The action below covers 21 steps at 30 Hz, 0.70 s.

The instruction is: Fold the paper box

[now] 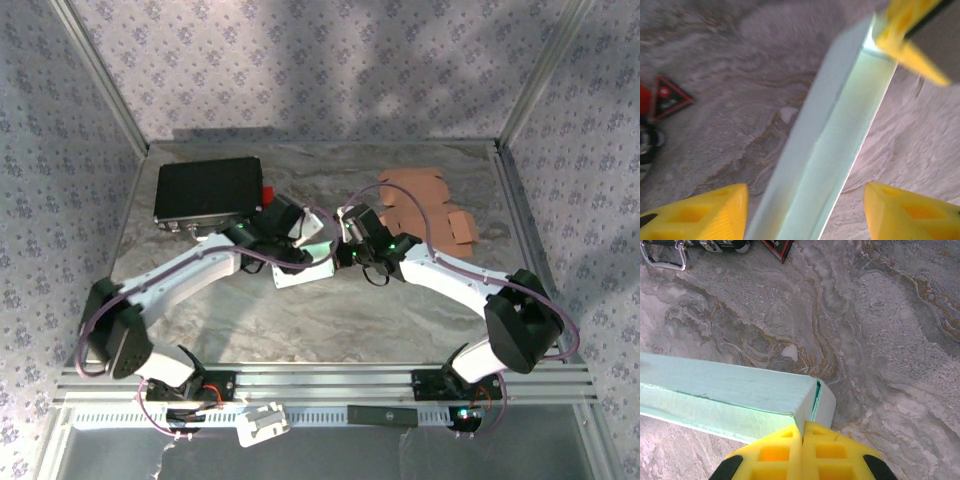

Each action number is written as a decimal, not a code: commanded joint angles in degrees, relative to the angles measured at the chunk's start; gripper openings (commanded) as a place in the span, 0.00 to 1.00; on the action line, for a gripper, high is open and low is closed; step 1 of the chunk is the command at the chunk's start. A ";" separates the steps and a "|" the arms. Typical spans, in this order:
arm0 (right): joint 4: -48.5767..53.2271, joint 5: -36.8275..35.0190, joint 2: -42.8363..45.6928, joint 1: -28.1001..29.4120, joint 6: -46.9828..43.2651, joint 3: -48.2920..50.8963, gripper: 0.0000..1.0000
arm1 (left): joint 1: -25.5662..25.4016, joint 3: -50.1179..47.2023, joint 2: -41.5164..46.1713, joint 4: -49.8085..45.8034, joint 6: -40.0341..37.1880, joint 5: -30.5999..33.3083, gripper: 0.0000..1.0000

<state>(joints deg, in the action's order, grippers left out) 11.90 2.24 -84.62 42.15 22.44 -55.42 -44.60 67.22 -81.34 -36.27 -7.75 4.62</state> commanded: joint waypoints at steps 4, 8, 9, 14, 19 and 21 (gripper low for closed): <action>2.87 -0.57 0.61 0.30 -1.08 0.40 0.00 | 0.36 -0.65 10.70 -5.80 16.60 6.95 0.61; 3.78 -0.25 0.73 0.35 -1.21 -0.38 0.00 | 0.68 -1.79 11.48 -15.51 23.64 11.19 0.56; 4.03 -0.22 0.72 0.33 -1.27 -0.59 0.00 | 0.73 -2.42 11.32 -17.06 24.73 11.43 0.54; 4.93 -0.08 0.70 0.43 -1.45 -1.48 0.00 | 0.66 -6.10 9.77 -17.82 26.73 13.49 0.50; 5.63 -0.10 0.74 0.54 -1.69 -1.89 0.00 | 0.71 -6.51 8.73 -14.81 26.25 12.52 0.48; 5.69 -0.01 0.73 0.54 -1.78 -1.98 0.00 | 0.67 -6.40 8.09 -13.47 26.01 12.75 0.46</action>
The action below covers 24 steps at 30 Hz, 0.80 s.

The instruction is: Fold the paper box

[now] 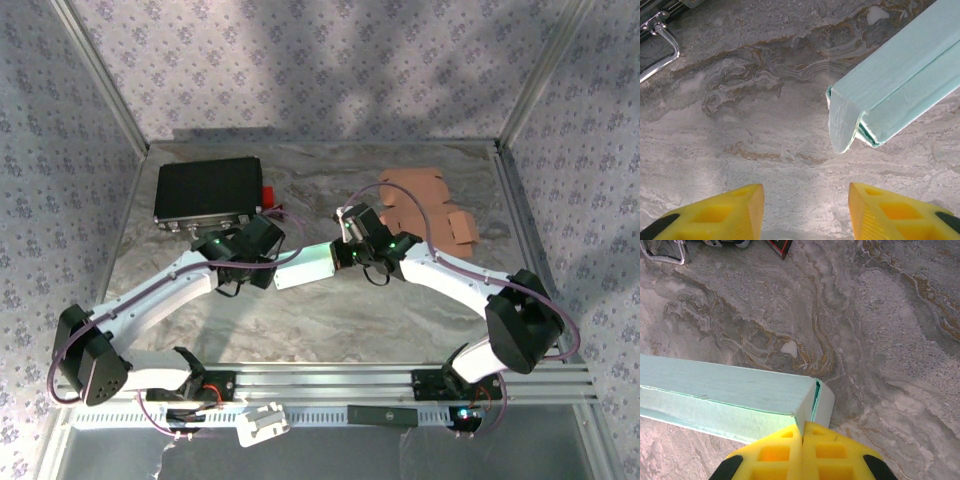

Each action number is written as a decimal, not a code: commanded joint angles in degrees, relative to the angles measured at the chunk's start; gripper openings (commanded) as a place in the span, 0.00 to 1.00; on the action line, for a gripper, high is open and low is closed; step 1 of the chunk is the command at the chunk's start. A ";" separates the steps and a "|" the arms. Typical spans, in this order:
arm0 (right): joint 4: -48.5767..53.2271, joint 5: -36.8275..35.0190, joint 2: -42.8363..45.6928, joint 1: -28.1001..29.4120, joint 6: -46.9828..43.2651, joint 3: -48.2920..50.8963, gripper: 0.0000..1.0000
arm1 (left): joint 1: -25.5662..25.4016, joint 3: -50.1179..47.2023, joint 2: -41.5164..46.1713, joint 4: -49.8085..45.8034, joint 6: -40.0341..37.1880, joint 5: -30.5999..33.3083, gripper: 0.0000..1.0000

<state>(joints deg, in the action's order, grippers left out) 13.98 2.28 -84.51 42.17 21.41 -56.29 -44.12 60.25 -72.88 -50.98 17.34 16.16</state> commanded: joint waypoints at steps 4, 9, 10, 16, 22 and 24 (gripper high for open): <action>3.77 -0.15 0.65 0.53 -0.84 -1.27 0.00 | 0.23 1.47 -2.52 2.97 0.50 1.49 0.41; 3.78 0.07 0.40 0.51 -0.75 -1.48 0.00 | 0.25 3.26 -5.60 3.48 1.23 0.75 0.35; 3.78 0.11 0.42 0.55 -0.75 -1.59 0.00 | 0.23 3.43 -5.88 3.52 1.58 0.86 0.34; 4.17 -0.24 0.28 0.84 -0.67 -1.70 0.00 | 0.18 4.25 -5.94 4.05 3.35 -0.54 0.28; 4.61 -0.83 0.23 0.89 -0.53 -1.98 0.00 | 0.20 4.68 -6.19 4.11 3.22 -0.77 0.28; 4.74 -0.87 0.30 0.94 -0.49 -2.07 0.00 | 0.17 4.94 -6.70 3.62 3.29 -0.96 0.24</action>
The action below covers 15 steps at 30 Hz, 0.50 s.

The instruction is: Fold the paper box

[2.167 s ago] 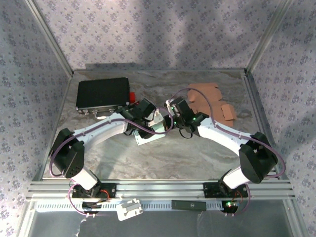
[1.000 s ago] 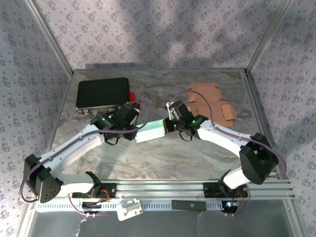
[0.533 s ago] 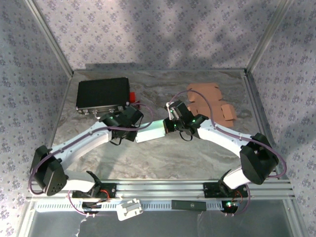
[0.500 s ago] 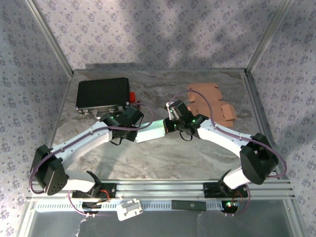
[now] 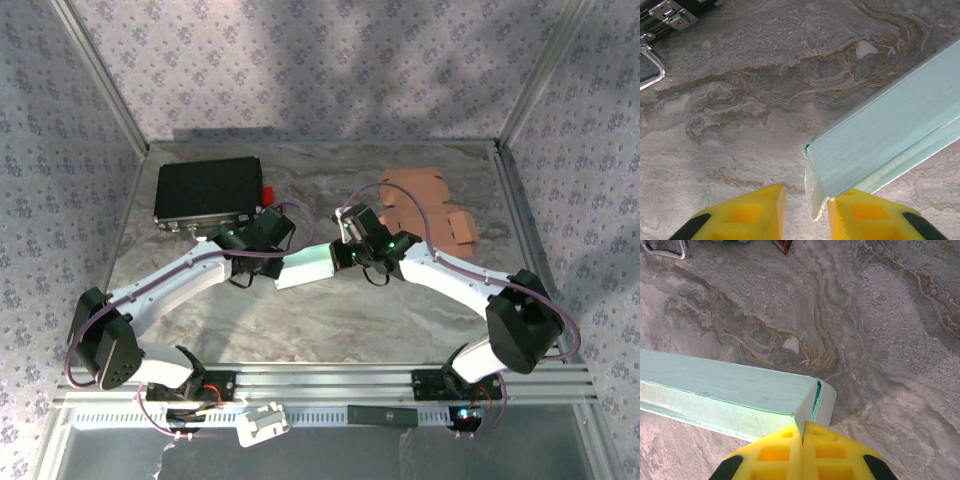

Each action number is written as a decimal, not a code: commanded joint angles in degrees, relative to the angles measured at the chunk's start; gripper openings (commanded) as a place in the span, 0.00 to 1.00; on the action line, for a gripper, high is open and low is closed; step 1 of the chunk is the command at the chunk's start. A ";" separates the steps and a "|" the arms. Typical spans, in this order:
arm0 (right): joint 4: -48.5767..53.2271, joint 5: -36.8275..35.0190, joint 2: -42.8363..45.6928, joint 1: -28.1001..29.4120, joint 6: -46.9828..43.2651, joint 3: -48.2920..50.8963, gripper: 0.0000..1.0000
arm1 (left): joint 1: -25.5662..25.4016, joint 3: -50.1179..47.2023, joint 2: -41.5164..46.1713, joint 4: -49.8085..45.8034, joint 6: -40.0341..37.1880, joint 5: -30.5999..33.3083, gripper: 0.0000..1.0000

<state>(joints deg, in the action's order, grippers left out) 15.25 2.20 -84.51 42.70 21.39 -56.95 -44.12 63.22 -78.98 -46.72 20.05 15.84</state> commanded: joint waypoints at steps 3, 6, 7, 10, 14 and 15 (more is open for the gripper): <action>3.39 -0.78 0.24 0.37 -0.38 -1.50 0.00 | 0.19 1.81 -0.66 -0.58 0.77 -0.72 0.22; 3.47 -0.80 0.29 0.50 -0.21 -1.51 0.00 | 0.19 1.92 -0.56 -0.40 1.25 -0.76 0.17; 3.56 -0.96 0.22 0.60 -0.12 -1.60 0.00 | 0.22 2.14 -0.64 -0.50 1.55 -1.01 0.14; 3.91 -1.38 0.30 0.81 0.29 -1.76 0.00 | 0.26 3.07 -1.30 -0.85 2.89 -1.76 0.00; 5.29 -2.35 -0.26 1.42 1.49 -3.00 0.00 | 0.50 4.92 -3.01 -1.36 5.59 -4.71 0.00; 5.79 -2.81 -0.41 1.56 1.71 -3.37 0.00 | 0.45 5.35 -3.47 -1.51 6.13 -5.30 0.00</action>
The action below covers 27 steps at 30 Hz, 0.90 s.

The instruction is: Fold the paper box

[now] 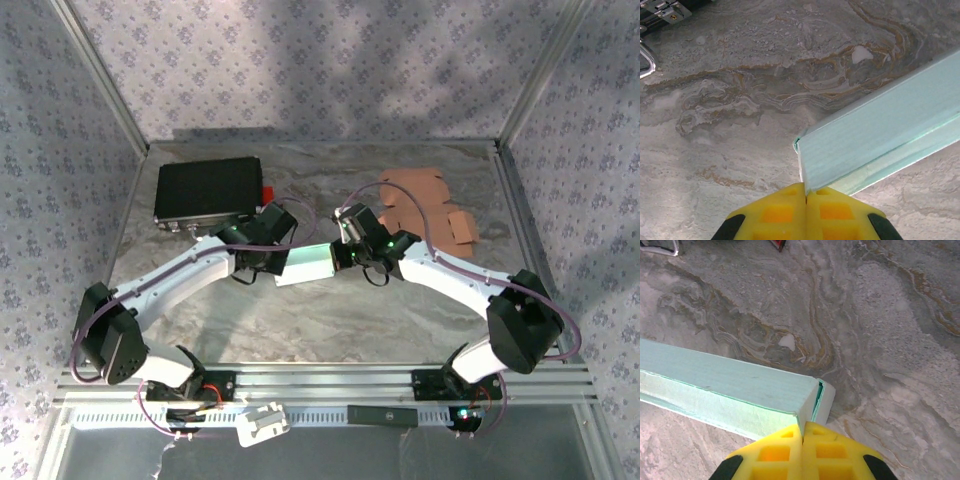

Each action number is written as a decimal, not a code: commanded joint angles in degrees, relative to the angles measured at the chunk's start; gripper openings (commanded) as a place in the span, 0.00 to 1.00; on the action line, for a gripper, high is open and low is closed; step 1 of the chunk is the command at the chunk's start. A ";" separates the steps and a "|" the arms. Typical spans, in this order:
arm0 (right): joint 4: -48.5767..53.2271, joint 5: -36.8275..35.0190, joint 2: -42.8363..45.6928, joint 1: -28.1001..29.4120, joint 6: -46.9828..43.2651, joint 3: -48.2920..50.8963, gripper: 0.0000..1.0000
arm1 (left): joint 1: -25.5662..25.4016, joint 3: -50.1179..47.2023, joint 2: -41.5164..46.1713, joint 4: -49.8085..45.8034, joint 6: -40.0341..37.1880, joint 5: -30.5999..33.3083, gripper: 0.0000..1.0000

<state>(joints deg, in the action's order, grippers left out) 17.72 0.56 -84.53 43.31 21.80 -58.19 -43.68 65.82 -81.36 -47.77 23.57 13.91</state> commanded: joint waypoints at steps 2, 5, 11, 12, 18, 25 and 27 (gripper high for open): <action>3.55 -2.14 -0.53 1.49 1.84 -2.44 0.00 | 0.12 3.60 -1.90 -1.19 3.94 -3.46 0.00; 4.12 -3.30 -0.57 1.78 2.87 -2.87 0.00 | 0.59 4.94 -3.16 -2.77 6.02 -4.43 0.00; 4.96 -4.10 -0.89 2.39 3.60 -3.49 0.00 | 1.78 8.70 -6.03 -6.68 9.92 -6.33 0.00; 5.02 -4.04 -0.88 2.43 3.68 -3.59 0.00 | 1.87 9.10 -6.20 -6.90 10.40 -6.52 0.00; 8.24 -3.78 -1.99 2.66 4.13 -6.31 0.00 | 3.99 10.44 -6.84 -7.60 12.52 -10.45 0.02; 9.21 -3.45 -2.69 2.55 4.22 -7.45 0.00 | 4.73 11.95 -7.94 -7.84 13.01 -13.02 0.01; 9.48 -3.44 -2.82 2.56 4.13 -7.78 0.00 | 5.00 12.43 -8.12 -8.12 12.99 -13.73 0.01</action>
<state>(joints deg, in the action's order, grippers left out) 26.06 -3.92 -86.35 45.15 25.30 -63.57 -38.83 75.79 -89.03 -55.86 35.73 4.03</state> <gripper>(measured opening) 0.052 0.045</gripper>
